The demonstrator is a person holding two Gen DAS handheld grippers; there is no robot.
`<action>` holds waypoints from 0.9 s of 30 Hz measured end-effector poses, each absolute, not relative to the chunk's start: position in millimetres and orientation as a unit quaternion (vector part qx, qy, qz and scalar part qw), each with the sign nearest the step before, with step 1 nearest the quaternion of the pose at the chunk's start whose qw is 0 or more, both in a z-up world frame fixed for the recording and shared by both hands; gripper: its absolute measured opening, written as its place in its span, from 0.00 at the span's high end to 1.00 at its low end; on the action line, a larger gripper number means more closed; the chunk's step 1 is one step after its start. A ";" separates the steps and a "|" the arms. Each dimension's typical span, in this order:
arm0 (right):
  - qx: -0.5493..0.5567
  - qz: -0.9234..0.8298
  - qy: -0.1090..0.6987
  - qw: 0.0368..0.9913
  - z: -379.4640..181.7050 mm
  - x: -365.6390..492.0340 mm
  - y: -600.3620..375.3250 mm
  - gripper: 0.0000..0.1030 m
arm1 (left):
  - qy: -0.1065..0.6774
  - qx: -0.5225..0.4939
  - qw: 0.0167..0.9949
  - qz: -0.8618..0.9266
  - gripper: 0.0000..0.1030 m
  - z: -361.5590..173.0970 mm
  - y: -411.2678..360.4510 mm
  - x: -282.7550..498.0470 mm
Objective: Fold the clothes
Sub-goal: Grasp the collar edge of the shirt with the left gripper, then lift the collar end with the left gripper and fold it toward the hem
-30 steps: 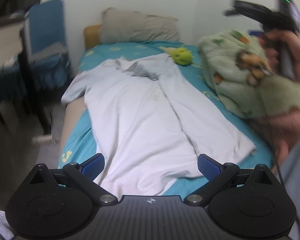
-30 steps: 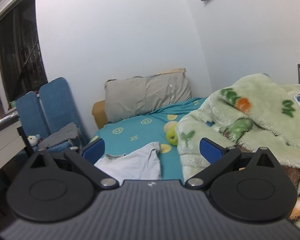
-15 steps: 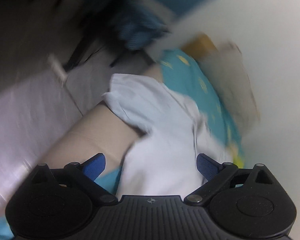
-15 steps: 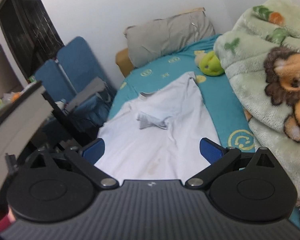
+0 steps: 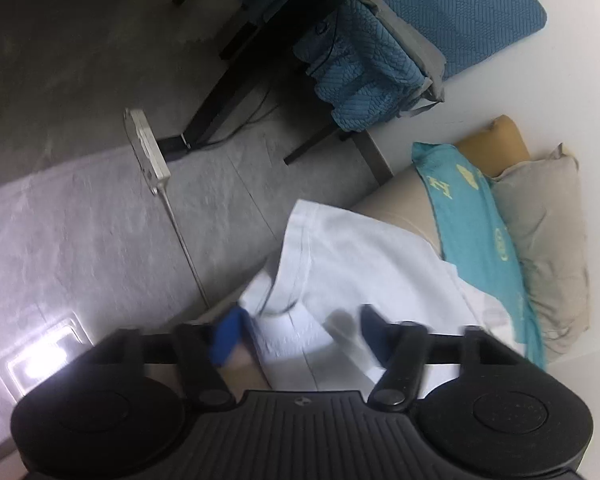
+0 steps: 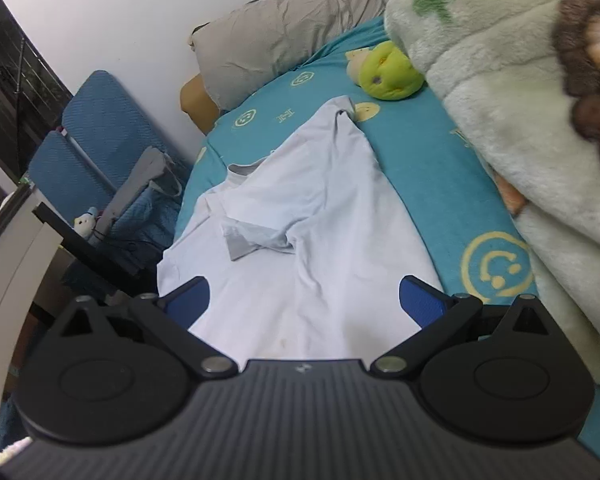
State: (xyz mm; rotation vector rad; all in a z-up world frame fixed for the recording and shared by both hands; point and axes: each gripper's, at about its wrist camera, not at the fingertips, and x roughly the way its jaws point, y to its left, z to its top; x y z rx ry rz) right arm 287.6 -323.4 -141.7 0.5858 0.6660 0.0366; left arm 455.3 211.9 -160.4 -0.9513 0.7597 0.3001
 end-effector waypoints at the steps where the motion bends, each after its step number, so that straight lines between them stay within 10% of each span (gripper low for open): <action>1: 0.284 0.019 0.323 0.903 -141.8 290.0 -322.8 0.00 | 0.352 -0.442 0.812 0.145 0.75 -159.8 210.6 455.9; 3: 0.290 0.021 0.323 0.901 -141.2 288.2 -323.8 0.00 | 0.345 -0.417 0.830 0.138 0.94 -150.6 196.9 458.1; 16: 0.303 0.005 0.297 0.905 -128.9 260.4 -344.7 0.00 | 0.249 0.009 0.963 -0.102 0.96 5.2 -27.5 481.4; 21: 0.287 -0.021 0.289 0.913 -130.5 262.8 -354.4 0.00 | 0.274 0.085 0.942 -0.177 0.95 -12.3 -131.3 489.9; 25: 0.284 -0.029 0.290 0.913 -135.7 267.1 -360.3 0.00 | 0.303 0.076 0.932 -0.181 0.48 -37.8 -159.8 492.0; 27: 0.286 -0.030 0.292 0.912 -138.7 269.4 -363.5 0.00 | 0.303 0.072 0.931 -0.190 0.44 -44.4 -152.0 482.0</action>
